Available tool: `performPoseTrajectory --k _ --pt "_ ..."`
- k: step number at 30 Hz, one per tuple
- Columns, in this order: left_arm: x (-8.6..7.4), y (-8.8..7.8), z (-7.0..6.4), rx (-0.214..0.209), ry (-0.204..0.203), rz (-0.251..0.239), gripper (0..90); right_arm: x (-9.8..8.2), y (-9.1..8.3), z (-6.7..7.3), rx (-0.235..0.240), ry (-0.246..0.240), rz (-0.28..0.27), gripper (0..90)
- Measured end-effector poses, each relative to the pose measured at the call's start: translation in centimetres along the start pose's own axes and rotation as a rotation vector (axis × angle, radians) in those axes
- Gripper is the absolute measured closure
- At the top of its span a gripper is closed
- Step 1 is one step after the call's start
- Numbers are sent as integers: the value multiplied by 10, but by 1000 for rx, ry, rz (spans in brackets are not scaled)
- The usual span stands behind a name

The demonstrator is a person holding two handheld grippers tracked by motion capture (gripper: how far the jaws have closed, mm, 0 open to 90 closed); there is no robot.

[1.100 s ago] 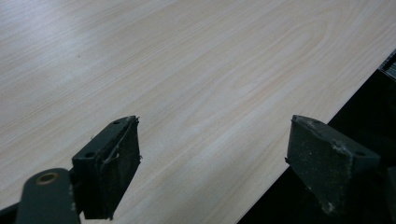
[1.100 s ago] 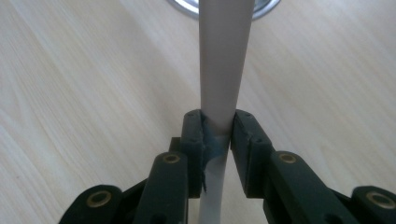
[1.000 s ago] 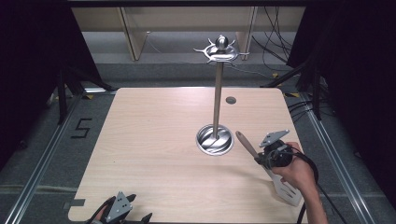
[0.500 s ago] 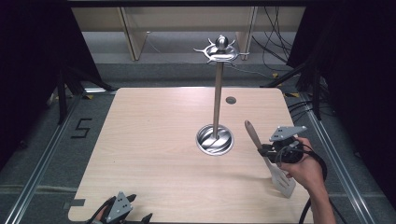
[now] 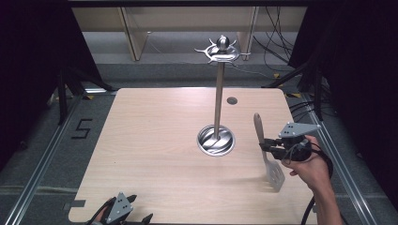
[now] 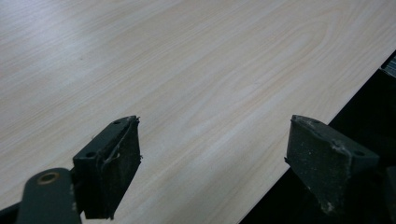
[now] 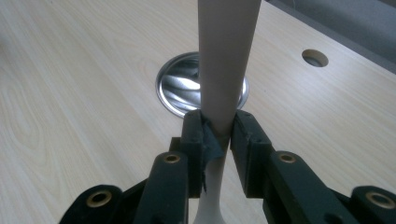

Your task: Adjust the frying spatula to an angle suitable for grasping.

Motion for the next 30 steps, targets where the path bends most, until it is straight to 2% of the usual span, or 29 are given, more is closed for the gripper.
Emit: performPoseTrajectory --k 1,2,3,4,5,6,7,9,10,11,12,13,14,15,16,17,18,19,21,23,25,26,27,28,29,30 --pt "0 0 0 5 -15 -1 170 1 0 -1 -1 -12 -3 760" --pt "0 0 0 5 -15 -1 170 1 0 -1 -1 -12 -3 760" --pt "-1 -1 -1 2 -34 1 170 2 -1 0 9 -2 -12 760" --pt "-1 -1 2 6 -4 -2 170 3 -1 0 8 1 -22 760" --pt "0 0 0 8 -42 -17 170 5 -1 -1 6 -4 -39 760" --pt "0 0 1 5 -20 -11 170 6 -2 -1 9 -2 -47 760" --pt "0 0 1 5 -20 -11 170 6 -2 -1 9 -2 -47 760" --pt "-1 0 -1 1 -21 2 170 11 -5 0 10 16 -97 760" --pt "0 1 -3 -6 -46 -12 170 13 -7 1 16 19 -110 760" --pt "-2 1 -1 14 -30 13 170 16 -8 1 21 13 -115 760" --pt "-2 1 0 11 -22 13 170 18 -10 3 20 13 -127 760" --pt "-2 1 0 11 -22 13 170 18 -10 3 20 13 -127 760" --pt "-2 2 -2 5 -34 4 170 24 -12 4 23 -19 -151 760" --pt "-2 2 -2 5 -34 4 170 26 -12 5 25 -27 -169 761" --pt "-2 2 -2 2 -31 8 170 29 -11 7 28 -18 -190 760" --pt "-2 1 -3 -8 -32 8 170 29 -12 9 35 -17 -176 760" --pt "-1 1 -1 -6 1 4 170 33 -12 10 33 -27 -201 760" --pt "-1 2 0 -6 10 2 170 35 -11 11 37 -31 -205 760" --pt "-2 2 0 -3 12 8 170 38 -10 12 34 -25 -215 760" --pt "-2 2 0 2 7 8 170 44 -10 14 26 -27 -203 760" --pt "-2 2 1 1 12 12 170 49 -9 15 18 -25 -224 760" --pt "-3 2 -1 0 -29 18 170 51 -10 15 8 -24 -222 760" --pt "-3 2 -1 0 -29 18 170 51 -10 15 8 -24 -222 760" --pt "-3 3 -1 1 -35 5 170 56 -10 14 -10 -44 -243 760" --pt "-2 3 3 4 22 -1 170 63 -12 16 -18 -37 -251 760" --pt "-2 3 3 6 22 -1 170 65 -13 18 -13 -26 -250 760"
Point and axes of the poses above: each handheld gripper's, and its own axes: y roughly forward along the jaws, x roughly out of its top, z roughly to its left, the point moved 8 cm from there along y, roughly forward along the jaws, and after that the axes turned 7 degrees about y, right-handed, at the moved point
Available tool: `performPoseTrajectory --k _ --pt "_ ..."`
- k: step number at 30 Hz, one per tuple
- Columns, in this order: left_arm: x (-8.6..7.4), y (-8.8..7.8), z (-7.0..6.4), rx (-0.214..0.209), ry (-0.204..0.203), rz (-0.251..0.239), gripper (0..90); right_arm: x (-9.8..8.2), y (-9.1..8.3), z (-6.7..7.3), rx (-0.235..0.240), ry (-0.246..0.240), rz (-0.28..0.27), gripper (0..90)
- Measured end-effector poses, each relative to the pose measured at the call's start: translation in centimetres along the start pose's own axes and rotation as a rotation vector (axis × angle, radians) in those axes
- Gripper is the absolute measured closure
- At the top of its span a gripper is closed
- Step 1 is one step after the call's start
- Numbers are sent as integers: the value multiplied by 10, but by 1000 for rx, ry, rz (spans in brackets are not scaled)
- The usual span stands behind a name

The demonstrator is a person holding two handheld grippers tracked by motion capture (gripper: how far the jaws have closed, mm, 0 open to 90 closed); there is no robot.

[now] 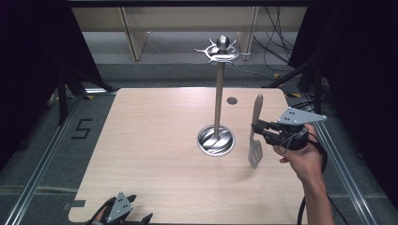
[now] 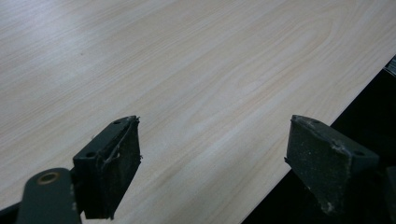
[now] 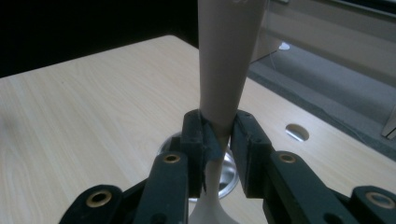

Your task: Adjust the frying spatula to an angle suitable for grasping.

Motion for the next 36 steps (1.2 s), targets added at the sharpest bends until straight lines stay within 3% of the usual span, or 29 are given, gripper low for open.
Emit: performPoseTrajectory --k 2,6,7,9,11,12,13,14,15,17,19,20,21,22,23,27,28,29,30,32,33,36 --pt "0 0 0 3 -3 -5 170 5 0 -1 -8 -25 -11 760" --pt "-1 -1 1 5 1 4 170 17 5 5 -4 3 -13 759" --pt "-1 -1 1 5 1 5 170 23 7 7 -4 -14 -17 759" --pt "-1 -1 -1 -4 -6 6 170 31 11 11 -17 -3 -20 759" --pt "-1 -1 0 -7 18 14 170 39 13 12 -25 -21 -29 759" --pt "-2 -1 -4 -6 -44 20 170 44 15 13 -27 -30 -36 759" --pt "-1 -1 0 -4 5 13 170 46 16 15 -30 -19 -33 759" --pt "-1 -1 -2 -3 -15 9 170 48 16 16 -25 -27 -20 759" --pt "-2 -1 -5 -7 -60 19 170 51 17 15 -39 -32 -30 759" --pt "0 0 -6 -10 -70 -8 170 53 19 17 -23 -26 -21 759" --pt "-2 -1 -5 -3 -62 13 170 59 20 17 -38 -35 -25 759" --pt "-2 -2 -4 -11 -33 27 170 63 22 17 -32 -29 -30 759" --pt "-1 -2 -5 -16 -40 13 170 63 21 18 -19 -41 -15 759" --pt "-2 -2 -4 -18 -30 25 170 65 22 18 -30 -29 -26 759" --pt "-3 -2 -4 -12 -44 31 170 66 22 17 -28 -48 -15 758" --pt "-3 -2 -5 -11 -42 33 170 69 24 16 -41 -32 -12 759" --pt "-2 -2 -1 -10 9 31 170 70 25 17 -17 -22 12 759" --pt "-2 -2 -1 -10 9 31 170 70 25 17 -17 -22 12 759" --pt "-3 -2 -4 -11 -29 30 170 74 28 14 -39 -34 -3 759" --pt "-2 -2 -3 -11 -17 29 170 73 27 14 -33 -29 19 758" --pt "0 0 -7 -18 -69 -5 170 76 29 14 -27 -27 21 758" --pt "0 0 -7 -18 -66 -4 170 78 29 13 -37 -33 19 758"
Point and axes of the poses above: each handheld gripper's, and its own axes: y roughly forward along the jaws, x roughly out of its top, z roughly to its left, the point moved 8 cm from there along y, roughly forward along the jaws, and after that the axes turned 7 degrees about y, right-handed, at the moved point
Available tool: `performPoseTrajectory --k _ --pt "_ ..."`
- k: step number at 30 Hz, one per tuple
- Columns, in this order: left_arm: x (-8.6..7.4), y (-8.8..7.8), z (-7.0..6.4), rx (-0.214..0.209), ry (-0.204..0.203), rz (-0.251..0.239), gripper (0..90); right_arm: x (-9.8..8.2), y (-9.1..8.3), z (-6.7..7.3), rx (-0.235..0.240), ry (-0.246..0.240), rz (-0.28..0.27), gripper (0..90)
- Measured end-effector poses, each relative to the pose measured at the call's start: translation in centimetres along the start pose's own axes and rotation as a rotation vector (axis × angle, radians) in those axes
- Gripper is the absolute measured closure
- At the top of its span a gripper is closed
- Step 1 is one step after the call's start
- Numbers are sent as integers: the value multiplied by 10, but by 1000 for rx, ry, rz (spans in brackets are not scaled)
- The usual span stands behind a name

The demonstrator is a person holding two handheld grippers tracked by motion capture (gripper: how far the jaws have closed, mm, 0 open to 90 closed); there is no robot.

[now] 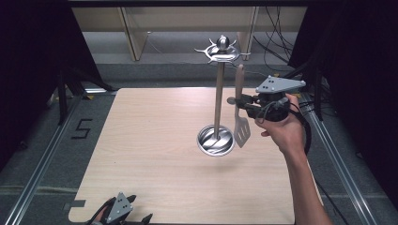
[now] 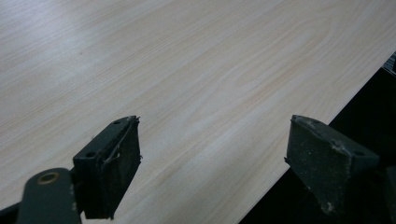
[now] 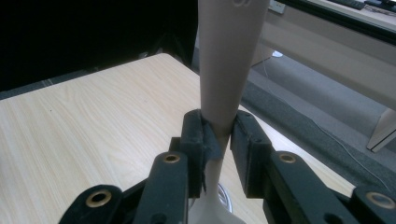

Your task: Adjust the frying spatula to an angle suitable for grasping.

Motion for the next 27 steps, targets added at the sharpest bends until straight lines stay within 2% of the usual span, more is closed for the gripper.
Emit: performPoseTrajectory --k 1,3,6,7,9,11,14,16,17,18,19,20,21,23,24,25,26,27 --pt "-1 -2 2 2 35 27 170 3 1 0 -2 -14 5 758" --pt "-1 -2 2 1 30 25 170 3 2 3 1 7 17 759" --pt "-1 -2 3 9 35 24 170 6 3 1 -13 -15 23 758" --pt "-2 -2 1 7 10 25 170 6 2 2 -20 4 36 758" --pt "-2 -3 3 -1 43 28 170 6 3 1 -29 3 45 758" --pt "-2 -3 3 -4 47 36 170 8 5 0 -37 -3 31 758" --pt "-2 -3 4 1 64 40 170 9 5 0 -44 -8 41 758" --pt "-2 -2 4 10 51 30 170 9 5 1 -43 -2 59 758" --pt "-2 -2 4 10 51 30 170 10 6 -1 -56 -26 53 758" --pt "-2 -2 4 11 54 31 170 11 6 -1 -59 -19 58 758" --pt "-2 -2 4 11 54 31 170 11 7 -2 -57 -33 58 758" --pt "-1 -2 2 7 36 17 170 12 7 -2 -71 -25 54 758" --pt "-1 -2 3 3 42 28 170 12 8 -1 -70 -19 52 758" --pt "-3 -4 3 -5 57 44 170 13 8 -3 -70 -35 56 758" --pt "-1 -2 1 4 19 20 170 11 9 -3 -68 -40 71 758" --pt "-1 -2 2 3 43 21 170 11 8 -3 -77 -40 72 758" --pt "-1 -2 2 5 33 20 170 11 8 -3 -79 -31 75 758" --pt "-1 -2 3 12 40 22 170 11 9 -3 -81 -36 75 758"
Point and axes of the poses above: each handheld gripper's, and its own axes: y roughly forward along the jaws, x roughly out of its top, z roughly to its left, the point moved 8 cm from there along y, roughly forward along the jaws, and after that the axes turned 7 degrees about y, right-handed, at the moved point
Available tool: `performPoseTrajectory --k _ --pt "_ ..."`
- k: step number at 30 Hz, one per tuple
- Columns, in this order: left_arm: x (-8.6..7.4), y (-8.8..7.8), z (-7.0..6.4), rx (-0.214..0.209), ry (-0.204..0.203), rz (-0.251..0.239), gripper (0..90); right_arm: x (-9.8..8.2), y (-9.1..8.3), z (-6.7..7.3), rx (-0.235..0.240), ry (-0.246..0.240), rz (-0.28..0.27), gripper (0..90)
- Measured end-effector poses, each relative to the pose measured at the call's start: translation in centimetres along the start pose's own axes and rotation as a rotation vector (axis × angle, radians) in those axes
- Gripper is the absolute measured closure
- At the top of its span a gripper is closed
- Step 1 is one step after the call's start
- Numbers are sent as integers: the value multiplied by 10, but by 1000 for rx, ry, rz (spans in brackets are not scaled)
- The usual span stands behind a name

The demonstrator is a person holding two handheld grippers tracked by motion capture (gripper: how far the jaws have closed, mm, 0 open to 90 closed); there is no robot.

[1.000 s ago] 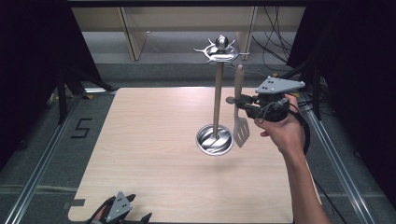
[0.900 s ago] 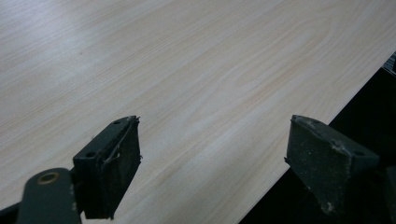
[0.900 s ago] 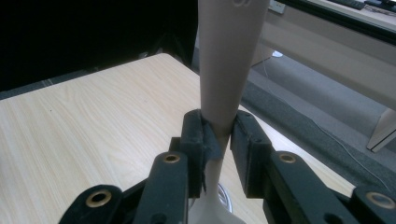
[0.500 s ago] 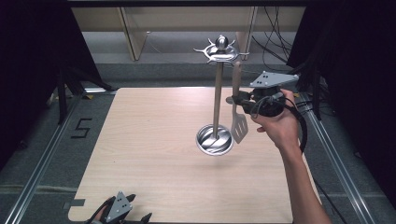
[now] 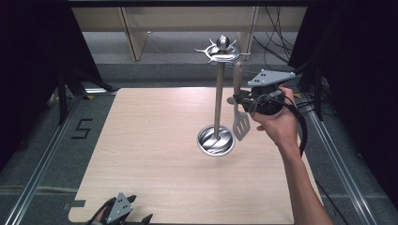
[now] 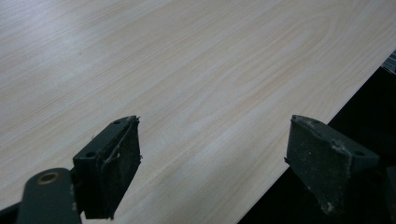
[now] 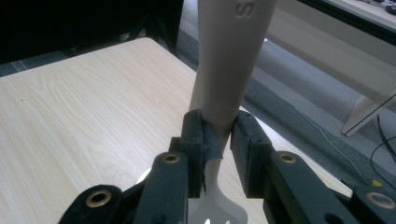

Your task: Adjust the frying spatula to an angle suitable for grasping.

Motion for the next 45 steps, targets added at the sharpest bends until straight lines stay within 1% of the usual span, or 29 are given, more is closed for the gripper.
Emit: performPoseTrajectory --k 1,2,3,4,5,9,10,11,14,16,17,18,19,21,23,25,27,29,31,32,33,36,38,40,41,42,43,44,45 --pt "-1 0 -1 -2 -12 0 170 0 1 0 -6 2 -3 758" --pt "0 0 0 -4 13 -6 170 0 1 1 -3 2 3 758" --pt "0 -1 -1 -7 -10 2 170 0 1 0 -5 -3 2 757" --pt "-2 -2 2 -9 38 30 170 1 3 0 -12 -1 -10 757" --pt "0 1 -2 0 -37 -8 170 1 4 1 -6 14 -6 757" --pt "-1 -1 -1 -4 -24 5 170 1 6 3 3 4 3 757" --pt "-1 0 -1 -4 -18 5 170 1 6 2 -11 5 0 757" --pt "0 0 -3 -11 -40 -2 170 1 7 1 -17 2 -7 756" --pt "0 -1 0 -5 -10 -5 170 1 9 3 -6 19 -20 756" --pt "0 0 -1 -2 -23 -5 170 0 9 3 0 15 -18 755" --pt "0 -1 0 1 -11 1 170 0 9 4 8 17 -20 754" --pt "-1 0 -2 -3 -32 1 170 -1 9 5 21 27 -18 755" --pt "0 0 -1 -6 -1 -1 170 -2 9 7 33 52 -11 753" --pt "0 0 0 -6 18 0 170 -1 10 6 19 50 -38 752" --pt "0 0 0 -6 17 3 170 -1 10 5 17 46 -42 752" --pt "0 0 -2 -4 -5 -2 170 -2 9 7 26 47 -44 748" --pt "0 0 -3 -8 -24 -2 170 -2 9 8 31 71 -73 738" --pt "0 0 -3 -7 -29 0 170 -2 8 7 38 63 -92 735" --pt "0 0 -3 -6 -27 1 170 -3 7 8 52 72 -88 734" --pt "0 0 -1 -7 6 1 170 -2 6 8 50 63 -99 736" --pt "0 1 -1 -3 12 -1 170 -4 6 10 55 66 -96 744" --pt "-1 2 -3 -5 -19 1 170 -3 7 9 53 64 -116 748" --pt "-1 2 -4 -6 -32 3 170 -2 7 8 64 63 -106 750" --pt "-1 2 -4 -5 -31 3 170 -2 7 7 68 56 -99 750" --pt "0 2 -2 -5 -7 -1 170 -1 7 6 71 64 -95 751" --pt "0 1 -3 -5 -25 -1 170 -1 8 5 70 72 -95 751" --pt "0 1 -3 -6 -13 3 170 0 9 4 78 63 -89 751" --pt "0 1 -3 -5 -8 2 170 1 10 5 81 82 -97 751" --pt "0 1 -2 -5 -2 4 170 2 11 4 81 69 -101 751"
Point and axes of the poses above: each handheld gripper's, and its own axes: y roughly forward along the jaws, x roughly out of its top, z roughly to its left, the point moved 8 cm from there along y, roughly forward along the jaws, and after that the axes turned 7 degrees about y, right-handed, at the moved point
